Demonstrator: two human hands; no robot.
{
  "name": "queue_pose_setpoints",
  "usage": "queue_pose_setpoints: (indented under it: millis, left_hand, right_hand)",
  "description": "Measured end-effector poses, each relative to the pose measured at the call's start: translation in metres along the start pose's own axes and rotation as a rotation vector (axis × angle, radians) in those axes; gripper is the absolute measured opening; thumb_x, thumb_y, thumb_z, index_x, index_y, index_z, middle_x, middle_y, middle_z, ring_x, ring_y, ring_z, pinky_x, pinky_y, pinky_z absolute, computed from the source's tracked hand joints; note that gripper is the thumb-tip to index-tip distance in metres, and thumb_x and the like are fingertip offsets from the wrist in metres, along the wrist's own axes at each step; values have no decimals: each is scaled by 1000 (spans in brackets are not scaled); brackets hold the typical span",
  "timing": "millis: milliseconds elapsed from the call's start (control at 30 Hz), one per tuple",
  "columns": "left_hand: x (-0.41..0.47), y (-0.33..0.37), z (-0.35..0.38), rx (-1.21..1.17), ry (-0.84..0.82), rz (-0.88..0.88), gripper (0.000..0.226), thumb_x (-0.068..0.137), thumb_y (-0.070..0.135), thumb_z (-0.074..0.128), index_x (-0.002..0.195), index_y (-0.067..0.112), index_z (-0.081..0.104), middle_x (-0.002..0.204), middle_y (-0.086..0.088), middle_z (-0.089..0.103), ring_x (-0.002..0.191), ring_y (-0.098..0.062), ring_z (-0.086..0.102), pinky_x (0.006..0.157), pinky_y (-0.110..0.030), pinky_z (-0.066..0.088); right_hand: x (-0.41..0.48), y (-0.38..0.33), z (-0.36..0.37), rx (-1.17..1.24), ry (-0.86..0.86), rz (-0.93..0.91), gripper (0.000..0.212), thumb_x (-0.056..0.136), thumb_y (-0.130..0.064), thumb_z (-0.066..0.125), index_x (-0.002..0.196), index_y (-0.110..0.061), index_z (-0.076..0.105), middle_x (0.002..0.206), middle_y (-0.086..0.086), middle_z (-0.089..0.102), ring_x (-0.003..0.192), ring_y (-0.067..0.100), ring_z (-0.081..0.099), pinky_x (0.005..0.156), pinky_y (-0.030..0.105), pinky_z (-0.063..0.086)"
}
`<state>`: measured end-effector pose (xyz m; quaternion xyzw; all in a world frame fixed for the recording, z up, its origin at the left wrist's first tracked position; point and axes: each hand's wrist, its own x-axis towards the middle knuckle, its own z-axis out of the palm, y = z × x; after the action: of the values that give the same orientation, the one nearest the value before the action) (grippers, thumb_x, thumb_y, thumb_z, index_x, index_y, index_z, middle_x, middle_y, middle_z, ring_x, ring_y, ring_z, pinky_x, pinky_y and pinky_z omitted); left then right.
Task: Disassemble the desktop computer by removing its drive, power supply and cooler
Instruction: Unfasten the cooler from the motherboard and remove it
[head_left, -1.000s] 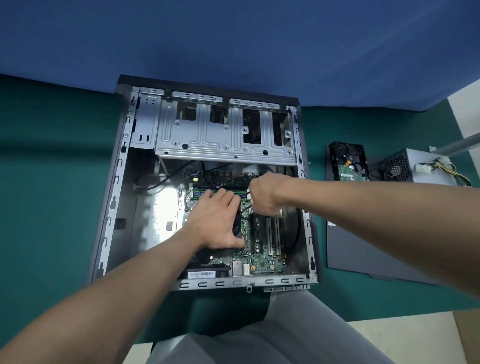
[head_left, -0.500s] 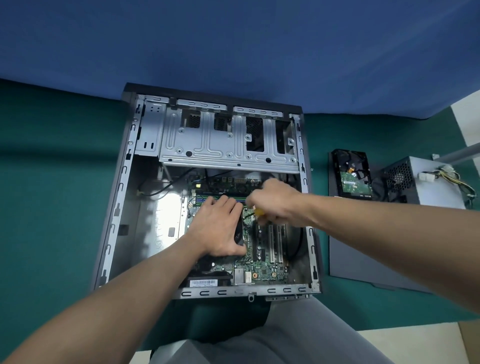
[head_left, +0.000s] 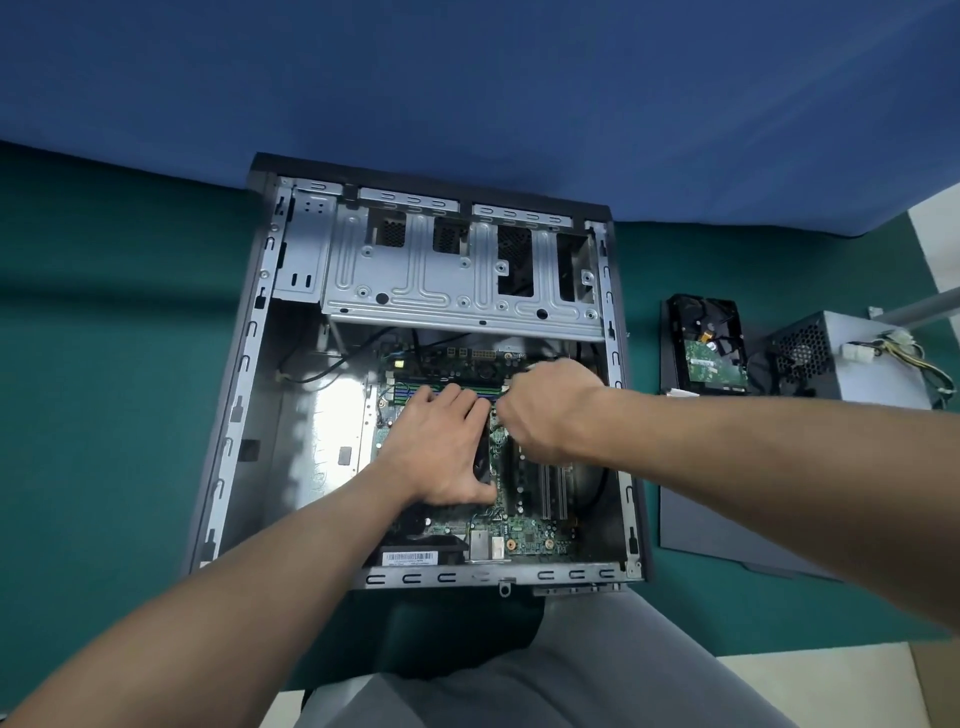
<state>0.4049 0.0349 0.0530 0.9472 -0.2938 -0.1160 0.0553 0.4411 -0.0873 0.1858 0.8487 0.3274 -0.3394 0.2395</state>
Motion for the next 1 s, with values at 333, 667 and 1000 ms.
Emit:
queue_pose_setpoints:
  millis: [333, 667, 1000]
  left_hand:
    - [-1, 0, -1, -22, -21, -9, 90, 62, 82, 38, 119, 14, 54, 117, -4, 56, 110, -22, 47, 95, -44, 36]
    - [-2, 0, 0, -5, 28, 10, 84, 60, 80, 41, 111, 13, 49, 109, -6, 56, 99, -23, 47, 86, -41, 38]
    - [-1, 0, -1, 4, 9, 11, 86, 62, 83, 40, 112, 13, 47, 110, -6, 54, 101, -23, 46, 89, -42, 37]
  right_hand:
    - [12, 2, -10, 697, 130, 214, 29, 84, -31, 52, 61, -13, 52, 59, 2, 59, 54, 16, 54, 52, 23, 39]
    - [0, 2, 23, 1545, -298, 736, 23, 100, -18, 38, 89, -6, 54, 56, 1, 48, 39, 9, 30, 36, 17, 27]
    - [-13, 8, 23, -140, 246, -128, 37, 97, -21, 39, 62, -13, 33, 67, 3, 52, 59, 25, 47, 53, 31, 37]
